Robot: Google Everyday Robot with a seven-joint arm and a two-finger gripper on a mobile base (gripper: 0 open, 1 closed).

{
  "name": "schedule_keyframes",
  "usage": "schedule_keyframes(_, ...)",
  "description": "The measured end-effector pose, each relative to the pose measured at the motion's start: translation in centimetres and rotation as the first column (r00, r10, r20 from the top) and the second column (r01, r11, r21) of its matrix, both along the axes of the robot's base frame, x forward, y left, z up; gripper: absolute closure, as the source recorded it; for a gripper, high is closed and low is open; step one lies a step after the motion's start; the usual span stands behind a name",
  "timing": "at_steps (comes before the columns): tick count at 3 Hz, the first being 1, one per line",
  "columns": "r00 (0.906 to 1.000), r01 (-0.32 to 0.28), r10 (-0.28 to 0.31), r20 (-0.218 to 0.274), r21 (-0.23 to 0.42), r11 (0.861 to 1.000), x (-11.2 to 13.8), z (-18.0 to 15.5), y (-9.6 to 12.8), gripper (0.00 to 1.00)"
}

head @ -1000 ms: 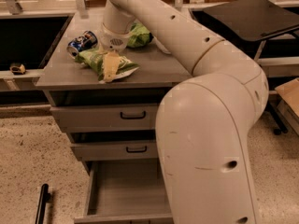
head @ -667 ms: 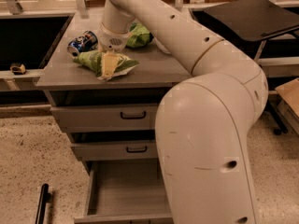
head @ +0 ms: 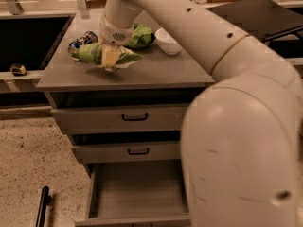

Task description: Place green jalapeno chip bag into bottom drawer

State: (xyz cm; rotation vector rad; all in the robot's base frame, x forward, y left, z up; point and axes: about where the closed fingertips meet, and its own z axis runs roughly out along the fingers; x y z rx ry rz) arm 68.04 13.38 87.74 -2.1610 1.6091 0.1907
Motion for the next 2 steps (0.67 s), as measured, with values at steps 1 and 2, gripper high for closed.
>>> schedule_keyframes(1,0.9890,-0.074,0.063,0.134,0.076,0.994,-5.7,6.0,0.5,1.00)
schedule_keyframes(2,0.9885,-0.078,0.069,0.135,0.065,0.995,-11.2,6.0,0.5,1.00)
